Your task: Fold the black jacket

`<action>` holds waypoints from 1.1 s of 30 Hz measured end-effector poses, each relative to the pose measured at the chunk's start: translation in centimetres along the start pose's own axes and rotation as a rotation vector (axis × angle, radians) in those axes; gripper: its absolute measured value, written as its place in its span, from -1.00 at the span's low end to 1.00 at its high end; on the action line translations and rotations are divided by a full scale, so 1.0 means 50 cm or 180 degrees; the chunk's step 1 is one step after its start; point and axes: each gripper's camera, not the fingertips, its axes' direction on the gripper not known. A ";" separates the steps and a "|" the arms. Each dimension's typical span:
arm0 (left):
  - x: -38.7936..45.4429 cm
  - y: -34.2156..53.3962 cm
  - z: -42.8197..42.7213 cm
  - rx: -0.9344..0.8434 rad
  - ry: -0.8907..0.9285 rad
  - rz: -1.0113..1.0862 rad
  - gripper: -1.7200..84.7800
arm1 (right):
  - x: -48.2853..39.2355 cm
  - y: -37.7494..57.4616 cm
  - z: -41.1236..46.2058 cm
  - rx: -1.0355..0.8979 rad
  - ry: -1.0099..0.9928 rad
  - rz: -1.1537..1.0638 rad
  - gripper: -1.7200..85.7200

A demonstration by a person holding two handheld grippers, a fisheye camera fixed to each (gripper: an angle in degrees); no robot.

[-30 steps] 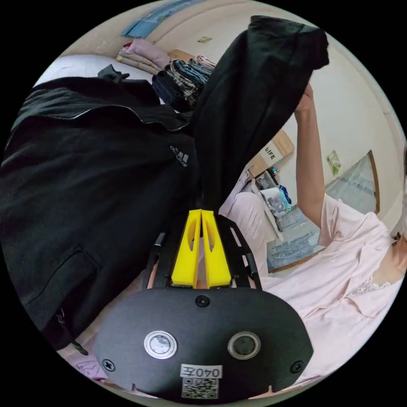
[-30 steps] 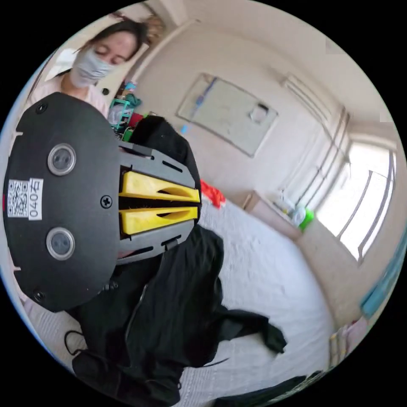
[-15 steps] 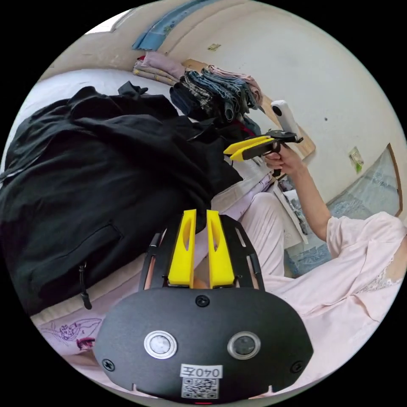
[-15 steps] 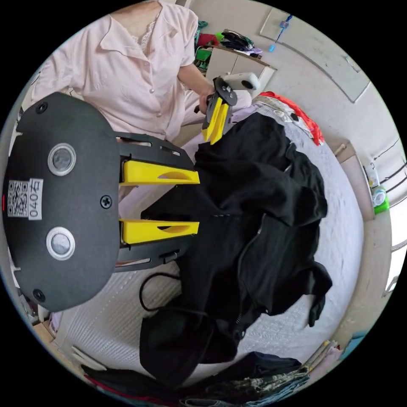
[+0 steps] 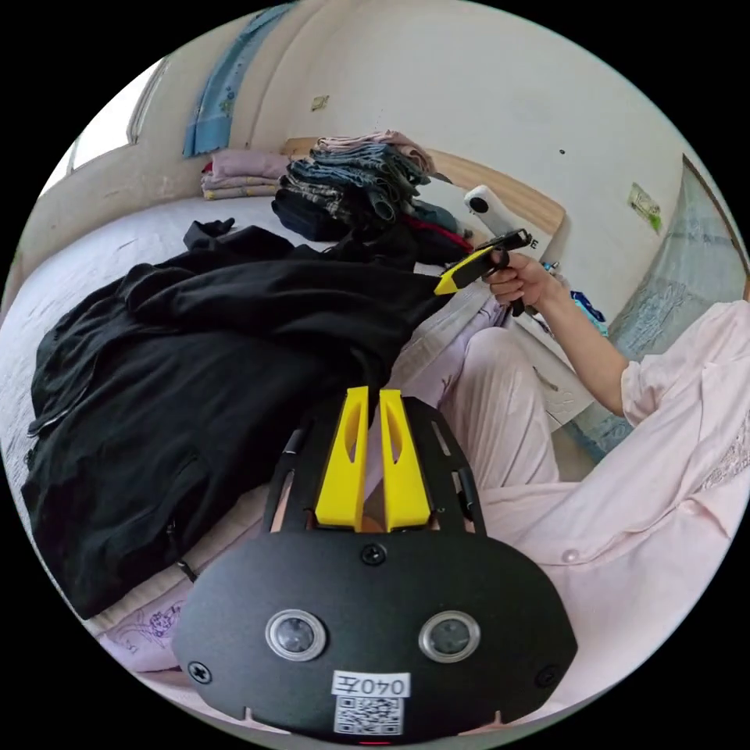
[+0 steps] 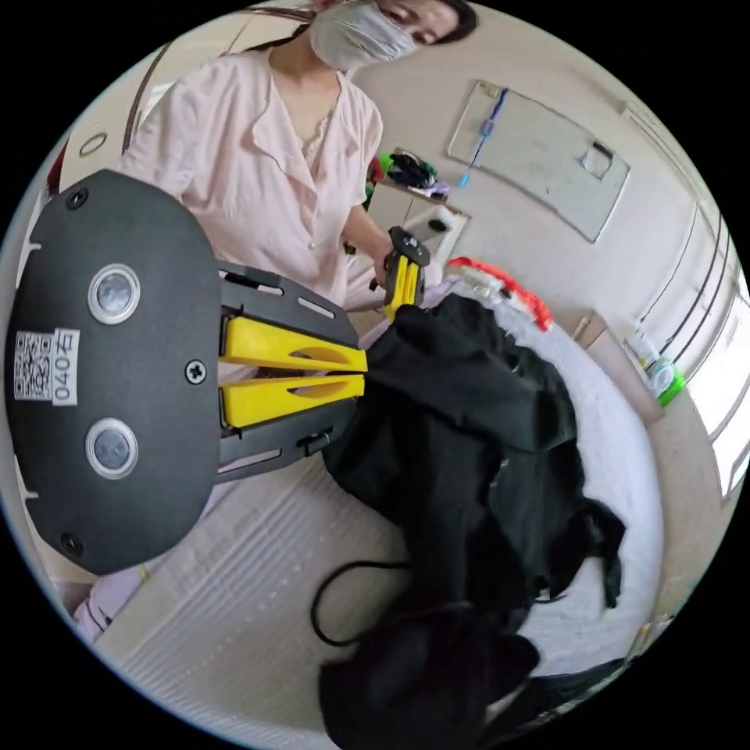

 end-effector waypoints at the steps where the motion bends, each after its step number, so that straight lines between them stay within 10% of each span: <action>1: -0.006 0.008 0.025 -0.0139 0.0039 -0.0057 -0.99 | 0.032 0.009 0.055 -0.0308 0.0070 0.0216 -0.97; 11: 0.039 0.031 -0.012 0.0024 -0.0137 -0.0448 -0.95 | -0.032 -0.029 0.047 -0.0189 0.0716 0.0227 -0.70; 23: 0.156 -0.063 0.204 -0.0773 -0.0984 0.0082 -0.98 | 0.002 -0.110 0.175 -0.0436 0.0666 0.0257 -0.95; 29: 0.151 -0.028 0.108 -0.0149 -0.0499 -0.0100 -0.99 | -0.053 -0.083 0.091 -0.0176 0.0269 -0.0096 -0.97; 33: 0.127 0.035 0.234 -0.0718 -0.0337 -0.0351 -0.99 | -0.026 -0.080 0.197 -0.0889 0.0371 0.0095 -0.92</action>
